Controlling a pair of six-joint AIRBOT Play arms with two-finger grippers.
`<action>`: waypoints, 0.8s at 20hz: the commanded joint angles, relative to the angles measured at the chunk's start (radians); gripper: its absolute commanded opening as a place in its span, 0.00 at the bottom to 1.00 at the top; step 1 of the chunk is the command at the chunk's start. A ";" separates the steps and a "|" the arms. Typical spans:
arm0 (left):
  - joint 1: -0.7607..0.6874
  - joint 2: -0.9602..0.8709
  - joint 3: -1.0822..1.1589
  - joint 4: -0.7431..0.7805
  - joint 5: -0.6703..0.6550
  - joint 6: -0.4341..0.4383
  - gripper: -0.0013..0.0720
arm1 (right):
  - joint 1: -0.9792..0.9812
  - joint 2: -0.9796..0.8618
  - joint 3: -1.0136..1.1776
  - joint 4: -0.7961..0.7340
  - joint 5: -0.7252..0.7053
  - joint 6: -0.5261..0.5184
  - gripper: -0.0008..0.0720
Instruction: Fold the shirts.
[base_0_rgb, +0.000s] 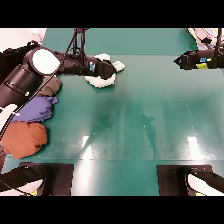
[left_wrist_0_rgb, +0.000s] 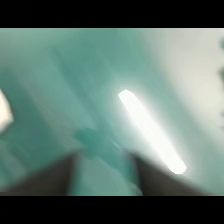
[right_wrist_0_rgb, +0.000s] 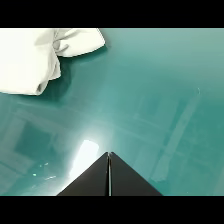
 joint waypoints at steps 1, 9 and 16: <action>0.034 -0.024 0.000 0.198 0.090 -0.047 0.75 | 0.001 0.000 0.000 0.002 0.002 0.000 0.04; 0.274 -0.370 0.023 0.114 0.159 -0.113 0.75 | 0.001 0.000 0.000 0.002 0.013 0.001 0.04; 0.274 -0.581 0.203 0.077 0.153 -0.075 0.74 | 0.001 -0.001 0.000 0.001 0.037 0.000 0.04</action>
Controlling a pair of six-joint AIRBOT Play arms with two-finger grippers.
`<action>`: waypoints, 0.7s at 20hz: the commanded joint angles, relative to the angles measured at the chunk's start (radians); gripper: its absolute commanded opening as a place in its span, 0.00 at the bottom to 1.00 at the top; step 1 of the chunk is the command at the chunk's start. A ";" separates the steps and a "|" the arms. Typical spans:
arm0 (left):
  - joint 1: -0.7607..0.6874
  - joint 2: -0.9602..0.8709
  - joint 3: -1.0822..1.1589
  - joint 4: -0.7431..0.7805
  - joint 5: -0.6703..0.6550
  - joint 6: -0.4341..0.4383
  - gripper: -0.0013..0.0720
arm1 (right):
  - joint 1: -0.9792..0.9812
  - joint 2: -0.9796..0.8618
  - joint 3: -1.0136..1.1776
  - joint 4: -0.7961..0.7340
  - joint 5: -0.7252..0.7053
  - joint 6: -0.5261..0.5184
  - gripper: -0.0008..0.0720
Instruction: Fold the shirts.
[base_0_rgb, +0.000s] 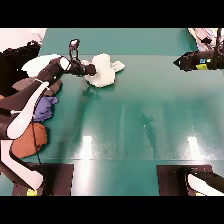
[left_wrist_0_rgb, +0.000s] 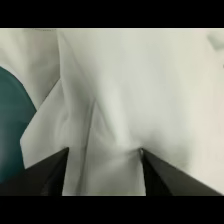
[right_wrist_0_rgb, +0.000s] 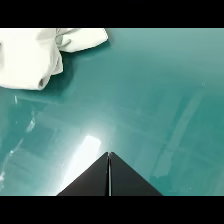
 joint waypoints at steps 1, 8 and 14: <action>0.006 -0.062 0.070 -0.029 -0.021 0.011 0.53 | 0.001 0.000 0.000 0.000 0.013 0.001 0.04; 0.008 -0.051 0.559 -0.026 -0.437 0.057 0.05 | 0.001 0.077 0.002 -0.003 -0.118 0.000 0.04; -0.057 0.373 0.448 -0.034 -0.492 0.256 0.05 | 0.001 0.251 0.002 -0.011 -0.243 0.000 0.04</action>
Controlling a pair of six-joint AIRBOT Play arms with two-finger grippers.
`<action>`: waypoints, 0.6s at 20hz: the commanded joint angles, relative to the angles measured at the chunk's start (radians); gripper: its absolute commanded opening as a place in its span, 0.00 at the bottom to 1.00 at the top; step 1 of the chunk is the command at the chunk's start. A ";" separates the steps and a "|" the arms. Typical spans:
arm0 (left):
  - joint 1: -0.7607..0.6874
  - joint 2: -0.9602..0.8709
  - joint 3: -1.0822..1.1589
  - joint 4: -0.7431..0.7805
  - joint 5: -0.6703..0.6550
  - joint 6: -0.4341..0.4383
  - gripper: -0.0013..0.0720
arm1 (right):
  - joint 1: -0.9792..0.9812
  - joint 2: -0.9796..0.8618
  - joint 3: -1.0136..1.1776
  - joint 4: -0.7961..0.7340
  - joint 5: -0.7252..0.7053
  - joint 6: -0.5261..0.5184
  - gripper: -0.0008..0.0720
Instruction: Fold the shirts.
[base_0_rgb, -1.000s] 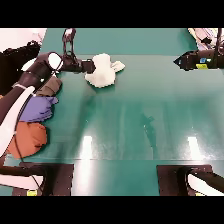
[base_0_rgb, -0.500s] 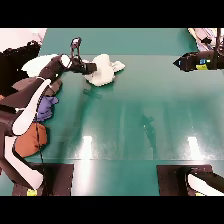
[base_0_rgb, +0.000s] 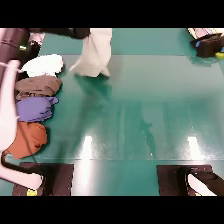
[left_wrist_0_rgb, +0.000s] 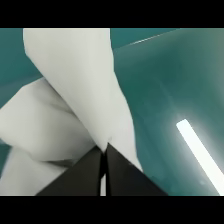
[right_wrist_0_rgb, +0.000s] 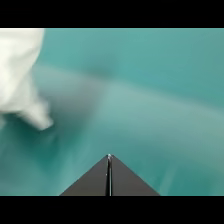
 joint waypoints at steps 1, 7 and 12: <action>-0.053 0.215 -0.064 0.000 -0.119 0.113 0.05 | 0.001 0.084 0.000 -0.004 -0.060 -0.003 0.04; -0.251 0.255 -0.233 0.001 -0.207 0.124 0.05 | 0.001 0.115 0.000 0.000 -0.010 -0.003 0.04; -0.278 0.255 -0.454 0.088 -0.104 0.107 0.73 | 0.001 0.115 0.000 -0.001 0.064 -0.003 0.04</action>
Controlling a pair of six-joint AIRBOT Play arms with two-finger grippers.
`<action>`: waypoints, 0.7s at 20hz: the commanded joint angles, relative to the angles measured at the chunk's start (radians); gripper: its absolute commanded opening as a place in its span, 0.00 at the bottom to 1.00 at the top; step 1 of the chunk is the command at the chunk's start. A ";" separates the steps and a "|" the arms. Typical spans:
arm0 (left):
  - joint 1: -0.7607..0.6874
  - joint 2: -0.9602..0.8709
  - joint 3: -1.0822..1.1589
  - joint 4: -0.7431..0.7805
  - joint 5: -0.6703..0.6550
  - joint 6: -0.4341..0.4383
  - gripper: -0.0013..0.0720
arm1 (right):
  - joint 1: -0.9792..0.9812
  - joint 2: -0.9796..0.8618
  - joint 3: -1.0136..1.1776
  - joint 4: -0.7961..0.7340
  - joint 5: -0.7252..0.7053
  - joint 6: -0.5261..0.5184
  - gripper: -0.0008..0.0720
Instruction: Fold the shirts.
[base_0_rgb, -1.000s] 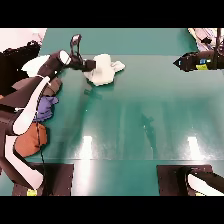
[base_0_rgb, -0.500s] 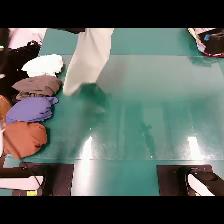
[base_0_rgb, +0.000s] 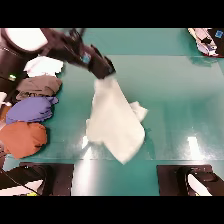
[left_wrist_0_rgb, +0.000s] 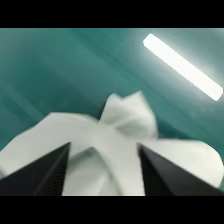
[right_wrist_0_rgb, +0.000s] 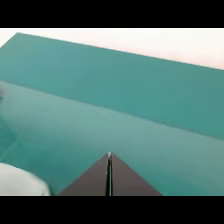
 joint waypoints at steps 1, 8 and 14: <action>0.001 0.009 -0.093 0.118 0.006 -0.048 0.73 | 0.001 0.003 0.000 0.000 0.040 0.001 0.04; 0.227 0.011 -0.267 0.080 -0.029 -0.129 0.73 | 0.001 0.003 0.000 0.001 0.042 0.002 0.04; 0.229 -0.216 -0.362 -0.070 0.188 -0.085 0.73 | 0.001 0.003 -0.001 -0.012 0.131 0.002 0.04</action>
